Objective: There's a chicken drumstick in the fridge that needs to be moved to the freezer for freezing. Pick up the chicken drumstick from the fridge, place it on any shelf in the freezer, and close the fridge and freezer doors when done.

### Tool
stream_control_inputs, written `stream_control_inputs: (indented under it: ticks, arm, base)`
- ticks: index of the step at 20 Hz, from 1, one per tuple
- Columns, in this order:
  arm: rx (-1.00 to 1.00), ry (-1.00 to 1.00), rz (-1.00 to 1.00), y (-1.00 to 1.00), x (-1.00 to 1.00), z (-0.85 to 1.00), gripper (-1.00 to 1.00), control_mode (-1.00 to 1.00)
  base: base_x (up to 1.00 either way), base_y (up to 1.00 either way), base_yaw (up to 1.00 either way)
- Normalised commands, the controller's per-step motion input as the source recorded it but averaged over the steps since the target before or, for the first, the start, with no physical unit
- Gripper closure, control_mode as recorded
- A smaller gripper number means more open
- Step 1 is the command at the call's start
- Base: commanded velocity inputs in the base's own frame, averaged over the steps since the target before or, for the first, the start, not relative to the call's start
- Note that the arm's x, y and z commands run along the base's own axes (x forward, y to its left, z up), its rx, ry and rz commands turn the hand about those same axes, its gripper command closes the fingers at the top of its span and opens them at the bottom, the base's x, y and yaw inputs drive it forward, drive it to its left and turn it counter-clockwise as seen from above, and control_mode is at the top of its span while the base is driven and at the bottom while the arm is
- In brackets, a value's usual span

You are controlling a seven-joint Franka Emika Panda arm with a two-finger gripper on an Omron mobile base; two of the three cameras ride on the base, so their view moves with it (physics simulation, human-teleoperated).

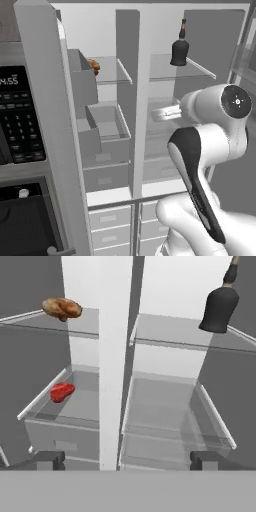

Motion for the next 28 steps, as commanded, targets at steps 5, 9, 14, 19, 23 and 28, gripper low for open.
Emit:
stream_control_inputs:
  ticks: [5,9,14,19,23,28]
  arm:
    - [0.14,0.15,0.01,0.00,-0.14,-0.07,-1.00,-1.00]
    - [0.02,0.04,0.00,0.00,-0.54,-0.06,-1.00,-1.00]
    - [0.02,0.05,0.00,-0.02,-0.38,-0.30,-1.00,-1.00]
    - [0.00,0.00,0.00,0.00,-0.05,-0.04,-1.00,1.00]
    - [0.00,0.00,0.00,0.00,0.00,0.00,-1.00,1.00]
    - [0.00,0.00,0.00,0.00,0.00,0.00,-1.00,1.00]
  base:
    - [0.00,0.00,0.00]
    - [0.00,0.00,0.00]
    - [0.00,0.00,0.00]
    - [-0.36,0.27,-0.01]
    - [-0.67,0.20,-0.04]
    - [-0.62,-0.22,-0.03]
